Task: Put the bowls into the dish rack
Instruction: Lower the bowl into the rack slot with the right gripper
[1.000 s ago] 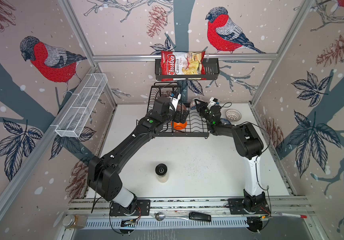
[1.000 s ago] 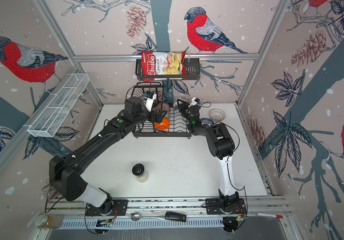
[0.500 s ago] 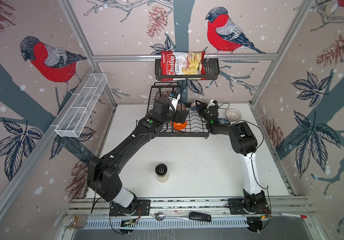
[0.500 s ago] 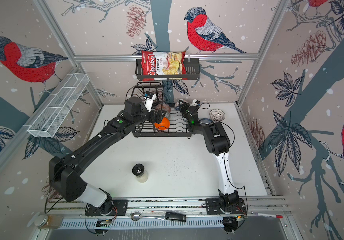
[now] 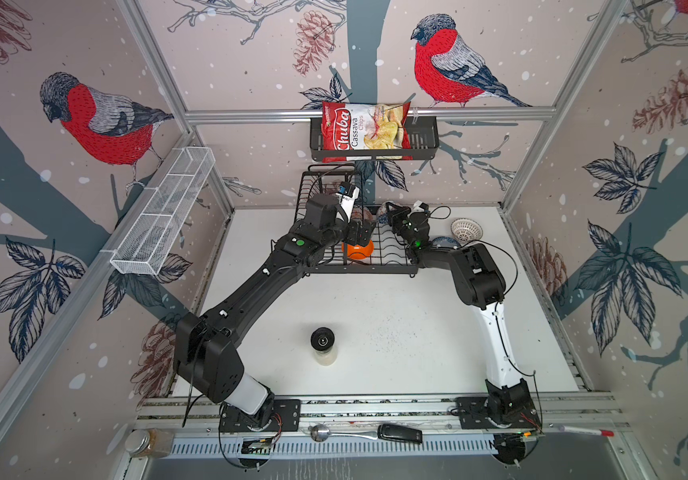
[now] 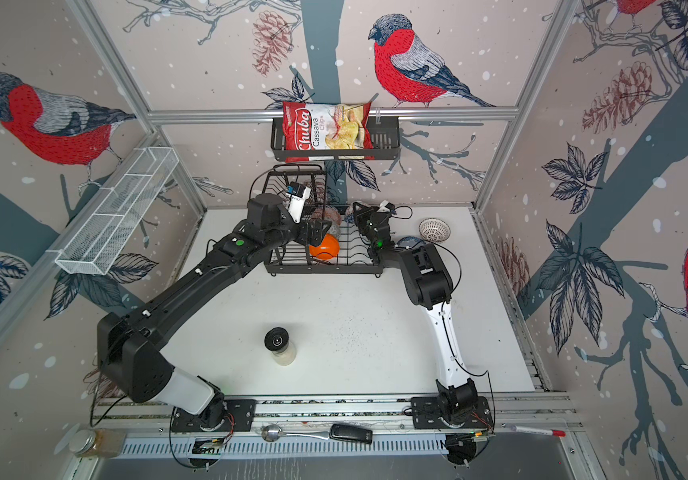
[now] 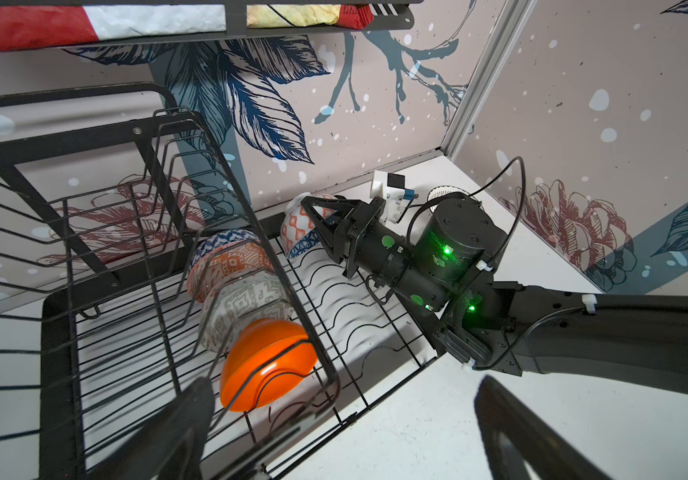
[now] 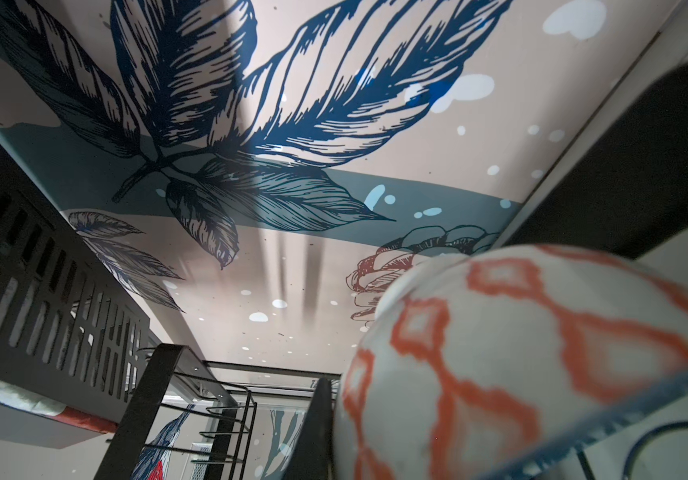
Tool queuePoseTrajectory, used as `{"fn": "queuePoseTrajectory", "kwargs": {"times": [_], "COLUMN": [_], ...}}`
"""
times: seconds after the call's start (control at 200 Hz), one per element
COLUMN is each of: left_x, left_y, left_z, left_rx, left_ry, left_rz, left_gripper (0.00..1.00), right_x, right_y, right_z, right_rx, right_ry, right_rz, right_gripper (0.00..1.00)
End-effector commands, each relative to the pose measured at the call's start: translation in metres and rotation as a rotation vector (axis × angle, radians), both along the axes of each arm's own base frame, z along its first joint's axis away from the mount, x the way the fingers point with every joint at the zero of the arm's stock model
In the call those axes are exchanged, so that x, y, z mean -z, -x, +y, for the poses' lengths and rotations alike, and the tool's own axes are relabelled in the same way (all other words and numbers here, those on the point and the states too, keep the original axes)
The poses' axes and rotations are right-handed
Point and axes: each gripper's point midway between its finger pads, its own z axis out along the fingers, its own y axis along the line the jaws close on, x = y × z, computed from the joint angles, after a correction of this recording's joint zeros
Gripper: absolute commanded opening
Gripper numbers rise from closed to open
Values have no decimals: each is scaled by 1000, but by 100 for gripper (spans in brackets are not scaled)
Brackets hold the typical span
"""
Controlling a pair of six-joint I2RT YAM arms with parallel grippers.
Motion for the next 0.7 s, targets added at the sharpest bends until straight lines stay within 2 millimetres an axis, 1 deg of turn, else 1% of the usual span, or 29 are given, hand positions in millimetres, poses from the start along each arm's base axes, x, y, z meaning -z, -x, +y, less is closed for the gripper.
{"fn": "queuePoseTrajectory", "kwargs": {"times": [0.0,0.13,0.295,0.415,0.56,0.695], "left_x": [-10,-9,-8,-6,-6,-6], "left_y": [0,0,0,-1,-1,-1], "left_z": [-2,-2,-3,-2,-3,-2], "left_rx": [10,10,14,11,14,11], "left_ry": [24,23,25,25,27,27], "left_rz": [-21,-19,-16,-12,-11,-11], "left_gripper": [98,98,98,98,98,98], "right_x": [-12,-12,-3,-1,4,7], "right_y": [-3,-4,-6,-2,-1,1], "right_z": [2,0,-3,0,-1,0], "right_rx": [15,24,33,29,36,40], "right_ry": [-20,-31,-32,-37,-40,-42], "right_rz": [-45,-57,-25,-11,14,24], "right_gripper": [0,0,0,0,0,2]}}
